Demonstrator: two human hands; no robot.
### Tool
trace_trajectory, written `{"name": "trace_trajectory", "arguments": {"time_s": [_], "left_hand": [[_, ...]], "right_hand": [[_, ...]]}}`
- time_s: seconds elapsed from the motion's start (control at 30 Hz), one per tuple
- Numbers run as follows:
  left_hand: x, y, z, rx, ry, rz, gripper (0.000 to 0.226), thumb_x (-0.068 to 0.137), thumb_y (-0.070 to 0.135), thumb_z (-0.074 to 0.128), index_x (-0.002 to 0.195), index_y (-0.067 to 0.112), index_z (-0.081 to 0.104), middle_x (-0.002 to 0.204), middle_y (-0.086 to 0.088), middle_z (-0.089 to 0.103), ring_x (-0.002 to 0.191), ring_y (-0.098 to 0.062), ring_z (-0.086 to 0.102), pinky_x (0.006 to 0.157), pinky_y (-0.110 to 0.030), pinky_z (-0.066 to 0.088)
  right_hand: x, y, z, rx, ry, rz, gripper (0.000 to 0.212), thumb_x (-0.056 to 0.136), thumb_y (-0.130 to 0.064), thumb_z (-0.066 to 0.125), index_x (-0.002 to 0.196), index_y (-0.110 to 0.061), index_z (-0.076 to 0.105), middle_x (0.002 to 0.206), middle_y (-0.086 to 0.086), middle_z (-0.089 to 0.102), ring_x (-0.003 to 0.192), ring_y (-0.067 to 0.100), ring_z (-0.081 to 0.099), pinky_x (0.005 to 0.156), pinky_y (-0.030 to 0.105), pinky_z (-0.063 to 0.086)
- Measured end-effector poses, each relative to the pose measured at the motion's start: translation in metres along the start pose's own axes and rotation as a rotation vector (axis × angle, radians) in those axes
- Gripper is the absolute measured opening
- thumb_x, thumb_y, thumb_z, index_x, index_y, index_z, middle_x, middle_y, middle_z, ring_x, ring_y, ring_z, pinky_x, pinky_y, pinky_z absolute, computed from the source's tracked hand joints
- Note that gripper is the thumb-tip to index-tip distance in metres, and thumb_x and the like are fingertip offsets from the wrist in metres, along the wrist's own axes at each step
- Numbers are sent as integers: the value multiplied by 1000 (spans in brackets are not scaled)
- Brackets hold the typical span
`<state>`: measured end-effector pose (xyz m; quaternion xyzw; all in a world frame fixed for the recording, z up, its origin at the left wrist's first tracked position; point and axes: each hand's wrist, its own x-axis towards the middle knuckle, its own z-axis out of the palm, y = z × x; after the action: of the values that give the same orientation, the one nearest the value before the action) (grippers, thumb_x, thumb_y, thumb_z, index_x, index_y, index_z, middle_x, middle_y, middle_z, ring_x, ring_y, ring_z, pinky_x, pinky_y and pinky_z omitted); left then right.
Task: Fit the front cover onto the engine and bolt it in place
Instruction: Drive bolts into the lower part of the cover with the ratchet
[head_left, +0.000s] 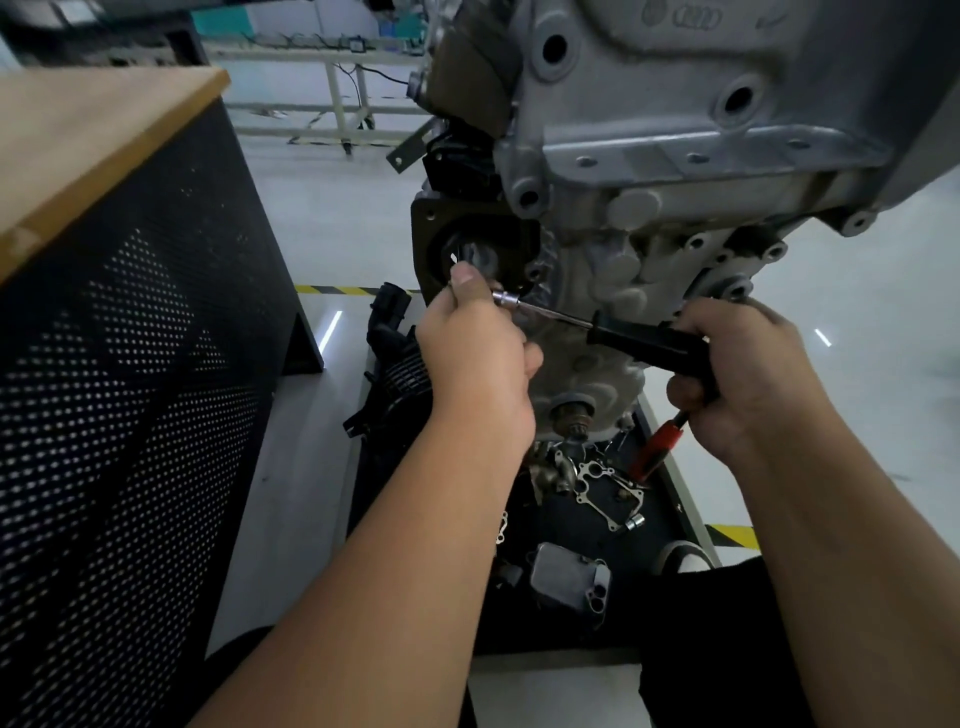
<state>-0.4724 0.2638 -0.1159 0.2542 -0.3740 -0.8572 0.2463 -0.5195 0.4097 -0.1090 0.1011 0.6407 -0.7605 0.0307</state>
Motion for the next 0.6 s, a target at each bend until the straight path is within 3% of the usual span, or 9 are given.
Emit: {"name": "trace_trajectory", "arguments": {"time_s": [0.07,0.13,0.2,0.23,0.33,0.4,0.43,0.5,0.6], "left_hand": [[2,-2,3,-21,4,-29,34,108,33,48,81,12,54,52,6,34,38,-7,22,35,-21,20],[5,-4,6,-15,4,-98,31,107,31,52,84,10,55,54,5,31,38,-7,21,34,-20,19],[8,-9,9,57,22,-129,29,105,28,56,82,11,55,50,6,32,35,-7,21,34,-19,18],[9,-11,11,112,33,-130,29,103,27,59,78,14,55,49,6,33,33,-7,21,35,-17,18],[9,-15,13,206,44,-98,40,96,22,70,58,20,59,51,5,35,32,-9,23,38,-17,20],[11,-15,13,259,64,-27,50,93,21,73,43,21,64,48,5,39,34,-12,27,42,-19,25],[12,-15,13,327,76,37,50,91,22,74,42,25,67,46,6,42,36,-15,32,46,-21,29],[14,-15,13,491,87,218,52,93,22,71,41,20,63,43,5,43,43,-20,39,52,-27,33],[18,-15,11,754,51,423,56,100,18,60,48,19,41,48,2,45,45,-16,41,49,-25,30]], "right_hand": [[-3,-6,-2,-40,11,17,16,75,2,57,82,-9,49,54,3,38,36,14,28,38,18,23],[-11,-7,-6,-106,44,30,17,77,-8,65,91,-5,57,53,1,40,33,13,28,37,19,25],[-28,2,-16,-117,86,28,42,73,-23,75,112,-12,64,64,1,49,34,11,35,38,21,29],[-41,10,-19,-120,79,11,50,66,-31,78,113,-22,66,69,0,56,36,10,40,39,22,32],[-79,31,-19,-231,-74,-52,46,53,-46,81,97,-35,72,80,1,75,56,20,64,53,35,49],[-90,41,-12,-339,-174,-124,31,66,-43,79,95,-32,75,84,-3,77,75,21,73,73,49,60],[-93,46,-8,-381,-196,-164,23,74,-39,78,95,-30,75,85,-7,77,80,16,74,79,48,60],[-96,54,-1,-395,-182,-234,12,85,-30,76,97,-29,73,85,-14,76,80,5,72,78,40,58],[-100,65,6,-370,-144,-262,15,87,-25,74,102,-28,70,83,-17,74,77,1,71,70,31,57]]}}
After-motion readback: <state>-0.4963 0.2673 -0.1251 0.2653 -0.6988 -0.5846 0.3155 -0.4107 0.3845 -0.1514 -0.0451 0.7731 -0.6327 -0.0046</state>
